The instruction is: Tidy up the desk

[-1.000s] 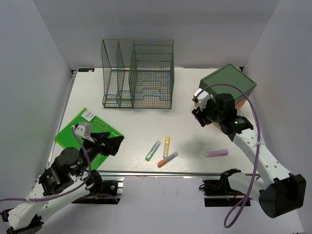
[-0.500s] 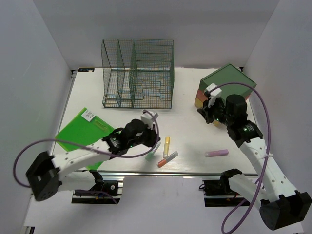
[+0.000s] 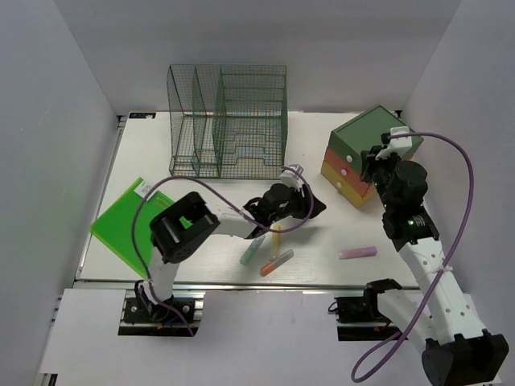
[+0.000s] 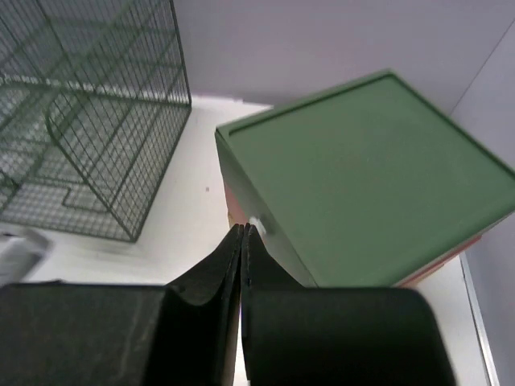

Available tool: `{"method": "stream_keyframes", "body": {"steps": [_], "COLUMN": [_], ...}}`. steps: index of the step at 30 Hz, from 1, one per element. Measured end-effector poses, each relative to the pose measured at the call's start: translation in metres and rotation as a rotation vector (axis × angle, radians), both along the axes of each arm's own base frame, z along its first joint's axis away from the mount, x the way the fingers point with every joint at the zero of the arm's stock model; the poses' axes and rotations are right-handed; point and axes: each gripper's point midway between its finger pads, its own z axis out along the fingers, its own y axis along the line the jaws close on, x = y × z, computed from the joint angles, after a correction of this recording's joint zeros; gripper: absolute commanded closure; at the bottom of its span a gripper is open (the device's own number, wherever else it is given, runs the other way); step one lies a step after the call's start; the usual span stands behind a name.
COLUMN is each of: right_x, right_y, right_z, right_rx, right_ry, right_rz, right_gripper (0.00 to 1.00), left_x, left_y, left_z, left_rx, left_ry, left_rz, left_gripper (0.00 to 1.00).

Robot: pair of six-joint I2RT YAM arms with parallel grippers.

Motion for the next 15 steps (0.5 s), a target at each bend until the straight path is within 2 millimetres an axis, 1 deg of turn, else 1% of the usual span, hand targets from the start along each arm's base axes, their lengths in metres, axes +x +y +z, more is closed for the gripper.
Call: {"method": "stream_keyframes", "body": {"steps": [2, 3, 5, 7, 11, 15], "right_x": [-0.001, -0.001, -0.002, -0.003, -0.005, -0.008], "right_y": [-0.002, -0.002, 0.000, 0.002, 0.005, 0.007], "right_z": [0.009, 0.012, 0.013, 0.010, 0.003, 0.001], "right_rx": [0.009, 0.009, -0.005, -0.018, -0.043, -0.059], "right_ry": [-0.038, -0.053, -0.066, -0.069, -0.063, -0.067], "right_rz": [-0.009, -0.008, 0.005, 0.018, 0.038, 0.051], "right_gripper": [0.95, 0.94, 0.94, 0.95, 0.96, 0.96], "left_x": [0.015, 0.022, 0.038, 0.048, 0.067, 0.081], "left_y": [-0.018, -0.029, -0.043, -0.054, -0.062, -0.070], "left_z": [-0.009, -0.012, -0.015, -0.017, -0.025, -0.039], "left_rx": [-0.044, -0.073, -0.131, -0.187, -0.280, -0.344], "left_ry": [0.029, 0.040, 0.064, 0.087, 0.149, 0.198], "left_rz": [0.031, 0.042, 0.068, 0.092, 0.164, 0.211], "left_gripper": [0.39, 0.38, 0.38, 0.38, 0.38, 0.39]}}
